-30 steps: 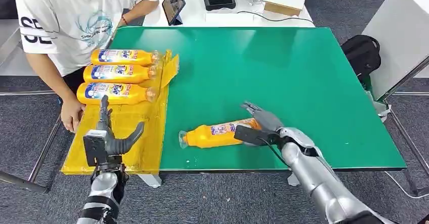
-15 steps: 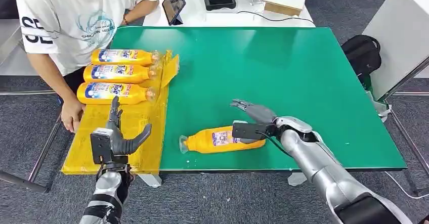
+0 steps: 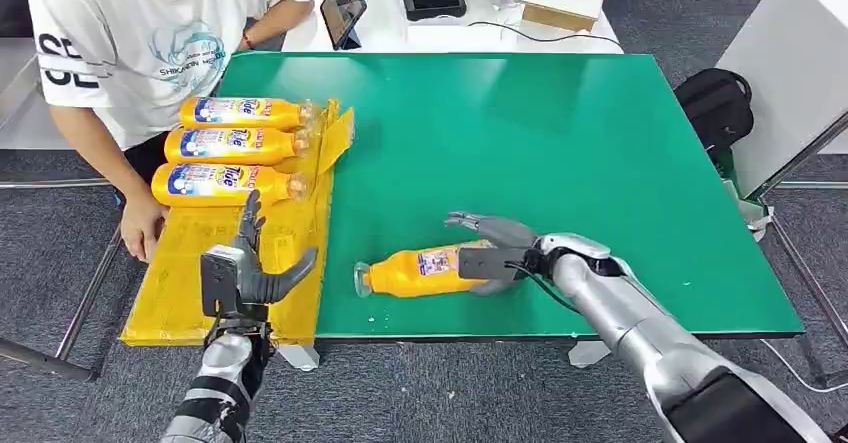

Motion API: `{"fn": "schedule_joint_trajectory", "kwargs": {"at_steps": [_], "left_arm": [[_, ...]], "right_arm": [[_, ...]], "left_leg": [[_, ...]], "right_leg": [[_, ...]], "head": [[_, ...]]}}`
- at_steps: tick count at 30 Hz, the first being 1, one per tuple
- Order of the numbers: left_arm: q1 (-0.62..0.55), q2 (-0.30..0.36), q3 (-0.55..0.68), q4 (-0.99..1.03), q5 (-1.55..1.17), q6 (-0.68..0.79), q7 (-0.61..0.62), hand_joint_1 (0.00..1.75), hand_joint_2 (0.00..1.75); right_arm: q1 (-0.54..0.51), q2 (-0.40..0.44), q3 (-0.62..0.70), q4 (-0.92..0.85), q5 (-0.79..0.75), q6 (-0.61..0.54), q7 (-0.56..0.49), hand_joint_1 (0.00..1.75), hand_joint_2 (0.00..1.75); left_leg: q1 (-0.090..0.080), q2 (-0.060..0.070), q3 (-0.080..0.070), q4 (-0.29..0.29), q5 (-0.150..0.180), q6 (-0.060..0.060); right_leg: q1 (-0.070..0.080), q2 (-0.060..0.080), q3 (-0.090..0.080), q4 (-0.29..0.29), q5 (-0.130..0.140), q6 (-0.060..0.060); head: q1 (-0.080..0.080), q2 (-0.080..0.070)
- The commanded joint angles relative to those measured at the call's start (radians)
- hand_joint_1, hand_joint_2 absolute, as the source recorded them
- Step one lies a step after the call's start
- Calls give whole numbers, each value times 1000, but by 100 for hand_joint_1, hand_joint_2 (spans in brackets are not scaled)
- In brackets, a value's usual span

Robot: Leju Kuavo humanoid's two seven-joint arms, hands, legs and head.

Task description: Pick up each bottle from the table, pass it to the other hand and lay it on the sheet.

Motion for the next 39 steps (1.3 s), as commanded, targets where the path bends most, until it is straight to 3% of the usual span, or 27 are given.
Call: {"fn": "schedule_joint_trajectory", "kwargs": {"at_steps": [1,10,19,35,36,37,38,39], "left_arm": [[-63,2,-31,105,1,3,12,0,175],[-67,1,-33,117,1,5,11,0,175],[-94,-9,-46,159,13,10,16,0,175],[-97,-10,-47,163,19,10,21,0,175],[-98,-10,-47,164,20,13,21,0,175],[-98,-11,-46,166,21,15,22,0,175],[-98,-10,-46,167,22,15,22,0,175],[-98,-10,-46,167,23,15,22,0,175]], "right_arm": [[-25,36,105,103,-19,-6,11,0,175],[-17,46,116,126,-12,-19,18,0,175],[5,118,166,241,38,-55,47,0,175],[11,122,170,257,36,-37,44,2,175],[12,120,171,257,38,-42,43,23,175],[13,119,173,257,41,-49,43,98,175],[13,119,174,258,42,-48,44,131,175],[14,119,174,258,42,-48,45,134,175]], "left_leg": [[0,2,5,-1,-2,1],[0,1,3,-1,-1,1],[1,1,6,-2,-1,1],[1,0,10,-1,0,1],[1,0,11,-2,0,1],[1,0,11,-2,0,1],[1,0,11,-2,0,1],[1,-1,12,-2,0,1]], "right_leg": [[1,0,5,-1,-1,-4],[1,0,3,-1,-1,-2],[2,-1,6,-2,-1,-3],[1,-1,10,-2,0,-3],[2,-2,11,-3,0,-3],[2,-2,11,-3,0,-4],[2,-2,11,-3,0,-3],[2,-3,11,-3,0,-4]], "head": [[0,0],[0,0],[0,0],[0,0],[-1,0],[-1,0],[-1,0],[-1,0]]}}
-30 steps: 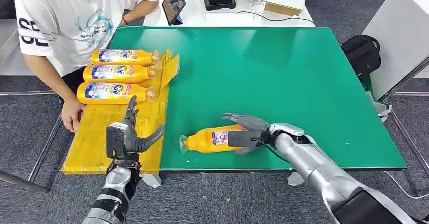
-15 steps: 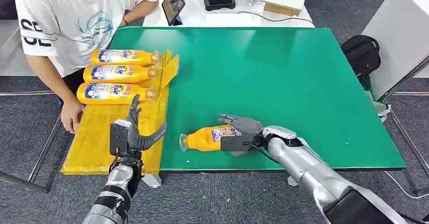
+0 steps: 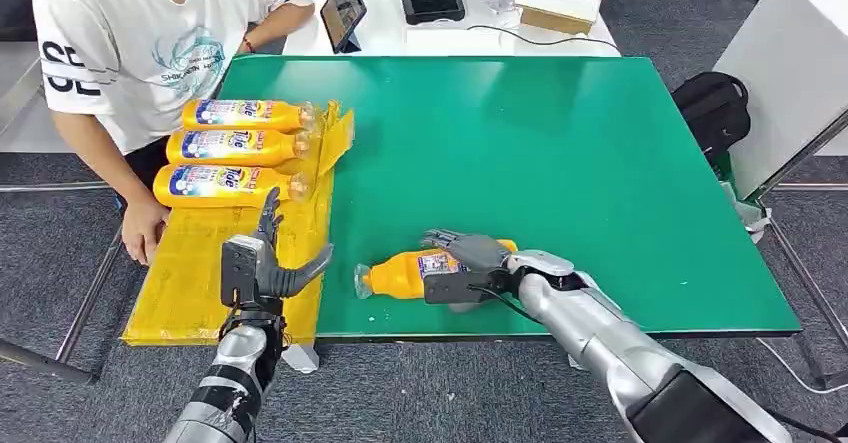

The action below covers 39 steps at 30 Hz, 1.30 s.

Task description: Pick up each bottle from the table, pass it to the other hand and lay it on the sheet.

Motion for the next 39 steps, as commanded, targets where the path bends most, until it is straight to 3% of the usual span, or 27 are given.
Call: {"fn": "schedule_joint_trajectory", "kwargs": {"at_steps": [1,3,4,9,20,24,28,31,33,36,39], "left_arm": [[-41,4,-15,74,12,5,9,0,175],[-40,3,-14,76,13,5,10,0,175],[-40,3,-14,78,14,5,10,0,175],[-42,4,-12,83,15,8,11,0,175],[-37,0,-12,89,21,8,15,0,175],[-19,3,-3,67,23,21,14,0,175],[43,12,32,-38,11,24,24,0,175],[69,8,53,-84,1,23,27,0,175],[72,4,58,-89,-6,26,28,0,175],[80,-2,67,-94,-11,49,16,0,175],[84,-6,74,-99,-5,60,11,0,175]], "right_arm": [[31,6,55,95,-2,14,1,140,175],[39,4,56,95,-1,12,2,147,175],[42,3,57,96,-1,14,4,161,175],[53,-4,62,99,3,16,12,175,175],[71,-13,72,114,25,6,42,175,175],[107,2,8,76,16,-87,15,175,175],[240,31,-244,-222,-29,-291,-21,175,175],[336,67,-402,-482,-16,-373,0,175,175],[368,86,-463,-567,-1,-390,10,175,175],[423,146,-582,-701,-10,-556,-70,175,175],[442,148,-597,-755,-13,-571,-74,175,175]], "left_leg": [[1,-2,3,-1,0,1],[1,-2,3,-2,0,1],[1,-2,4,-2,0,1],[1,-3,5,-2,0,1],[1,-3,6,-3,0,1],[1,-2,6,-3,0,1],[1,2,8,-3,-1,1],[1,3,6,-1,-1,0],[1,4,3,-1,-1,0],[0,4,-1,0,-2,0],[0,0,-4,0,-1,1]], "right_leg": [[1,-3,3,-2,-1,-2],[1,-3,4,-2,0,-3],[2,-3,5,-3,0,-3],[2,-4,6,-3,-1,-3],[2,-4,7,-4,-1,-3],[2,-4,7,-4,-1,-3],[2,1,7,-4,0,-4],[2,3,6,-1,0,-3],[1,4,3,0,0,-3],[1,4,-3,2,0,-7],[1,0,-4,2,-1,-5]], "head": [[0,0],[0,0],[0,0],[0,0],[1,0],[0,0],[0,0],[0,0],[0,0],[-1,0],[0,0]]}}
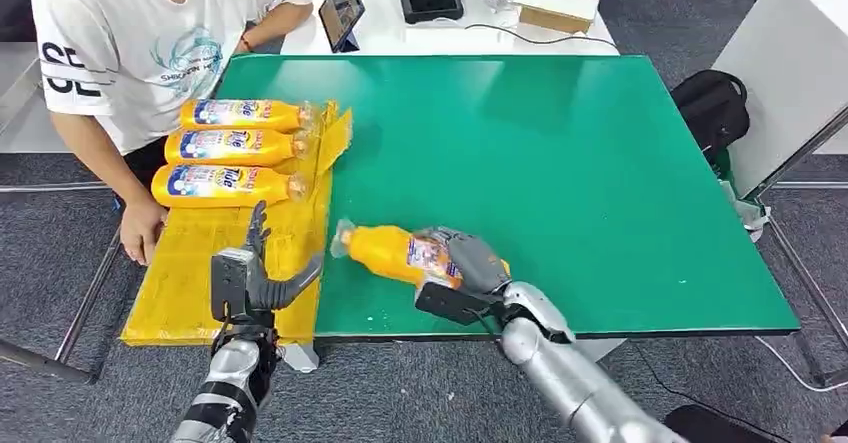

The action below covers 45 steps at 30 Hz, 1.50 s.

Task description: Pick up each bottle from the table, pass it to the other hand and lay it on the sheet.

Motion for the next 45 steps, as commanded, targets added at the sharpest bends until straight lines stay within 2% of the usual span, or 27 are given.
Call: {"fn": "schedule_joint_trajectory", "kwargs": {"at_steps": [1,3,4,8,18,22,25,28,32,36,45], "left_arm": [[6,-6,43,-20,-1,23,-9,0,175],[5,-6,43,-20,-1,23,-9,0,175],[7,-10,49,-25,5,36,-15,0,175],[7,-10,49,-25,5,36,-15,0,175],[7,-10,49,-25,5,36,-15,0,175],[6,-16,53,-37,23,43,-23,0,175],[12,-22,34,-59,84,-52,7,0,175],[34,-25,-30,-127,218,-268,84,0,175],[69,-16,-170,-216,418,-520,200,0,175],[71,-2,-246,-250,454,-539,205,0,175],[58,8,-288,-253,469,-556,204,0,175]], "right_arm": [[114,81,-261,-339,-8,-122,-46,175,175],[116,81,-261,-338,-8,-122,-46,175,175],[124,104,-290,-349,-7,-178,-85,175,175],[124,104,-290,-349,-7,-178,-85,175,175],[124,104,-290,-349,-7,-178,-85,175,175],[139,125,-306,-402,-24,-249,-134,175,175],[142,123,-295,-410,-32,-251,-147,175,175],[156,110,-267,-382,-69,-154,-184,175,175],[187,148,-237,-273,-128,-39,-257,175,175],[209,186,-198,-192,-126,-34,-340,175,175],[199,215,-143,-107,-108,-36,-361,175,175]], "left_leg": [[-1,0,-1,0,-1,1],[0,1,0,0,-2,1],[-1,1,1,0,-2,2],[-1,0,-3,0,-1,1],[0,1,-2,0,-2,1],[0,1,-1,0,-2,2],[-1,1,-2,0,-2,1],[0,1,-1,0,-2,2],[0,1,0,0,-3,2],[0,2,1,-2,-3,1],[0,3,-2,-1,-2,1]], "right_leg": [[0,-2,0,1,-2,-2],[0,-1,0,0,-1,-2],[0,-1,1,0,-2,-3],[0,-2,-3,0,-1,-2],[0,-1,-1,-1,-1,-2],[0,-1,-1,0,-2,-3],[0,-1,-2,0,-1,-2],[1,-2,-1,-1,-2,-3],[1,-1,0,-1,-2,-3],[1,-1,1,-2,-2,-4],[1,0,-2,-2,-1,-3]], "head": [[0,0],[0,0],[0,0],[0,0],[0,0],[0,0],[0,0],[0,0],[0,0],[0,0],[0,0]]}}
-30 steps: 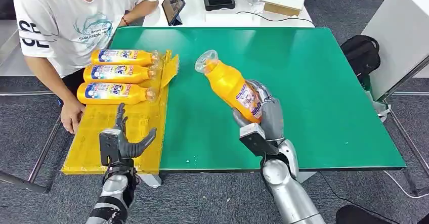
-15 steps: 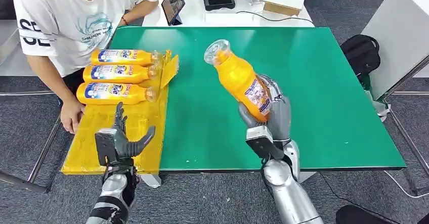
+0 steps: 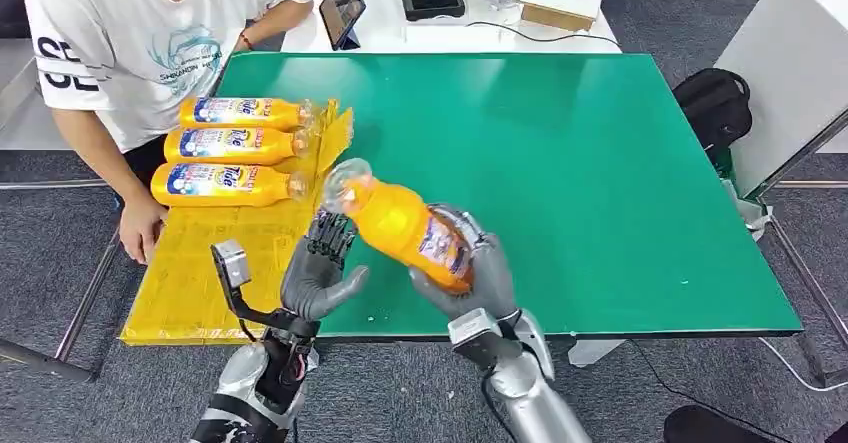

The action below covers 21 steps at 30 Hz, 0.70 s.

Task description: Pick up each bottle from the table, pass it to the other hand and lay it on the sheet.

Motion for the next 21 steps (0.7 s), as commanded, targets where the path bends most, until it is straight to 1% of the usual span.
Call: {"fn": "schedule_joint_trajectory", "kwargs": {"at_steps": [1,4,5,7,9,10,11,15,16,17,18,21], "left_arm": [[-18,42,-78,1,13,-13,7,0,175],[-14,46,-85,-5,27,-25,12,0,175],[-12,47,-90,-9,26,-27,14,0,175],[-8,47,-98,-13,30,-37,17,0,175],[-7,45,-104,-6,31,-38,20,0,175],[-7,44,-108,1,27,-34,20,0,175],[-8,42,-109,6,24,-31,19,0,175],[-16,36,-111,25,15,-26,19,0,175],[-20,35,-112,35,8,-20,21,0,175],[-23,35,-112,41,4,-17,22,0,175],[-30,37,-116,49,-12,-7,24,0,175],[-39,35,-116,67,-23,5,31,0,175]], "right_arm": [[-28,27,55,167,5,-5,-13,175,175],[-29,27,51,172,0,0,-13,175,175],[-30,28,50,178,-1,5,-12,175,175],[-36,36,55,196,-1,16,-7,175,175],[-47,44,67,223,4,25,2,175,175],[-53,50,75,244,6,29,7,175,175],[-61,57,84,264,5,38,8,175,175],[-92,78,136,340,11,75,30,175,175],[-102,84,151,362,9,89,38,175,175],[-108,85,165,376,16,94,46,175,175],[-113,90,177,388,19,96,49,175,175],[-116,98,189,396,22,96,50,175,175]], "left_leg": [[0,3,6,-1,-2,1],[0,2,4,-1,-1,1],[0,3,6,-2,-2,1],[0,2,3,-1,-1,1],[0,3,6,-2,-2,1],[0,3,5,-1,-1,1],[0,4,6,-2,-2,1],[0,3,3,-1,-1,1],[0,4,5,-1,-1,1],[0,3,3,-1,-1,1],[0,4,5,-1,-2,1],[0,2,4,-1,-1,1]], "right_leg": [[1,1,5,-2,-1,-3],[1,1,4,-1,-1,-3],[1,1,6,-2,-1,-4],[0,1,3,-1,0,-2],[1,2,6,-2,-1,-4],[0,2,4,-1,-1,-3],[1,2,5,-1,-1,-4],[0,2,2,-1,0,-2],[1,3,4,-1,0,-3],[0,2,2,-1,0,-2],[1,2,4,-1,0,-3],[1,1,4,-1,-1,-3]], "head": [[0,0],[0,0],[0,0],[0,0],[0,0],[0,0],[0,0],[0,0],[0,0],[0,0],[0,0],[0,0]]}}
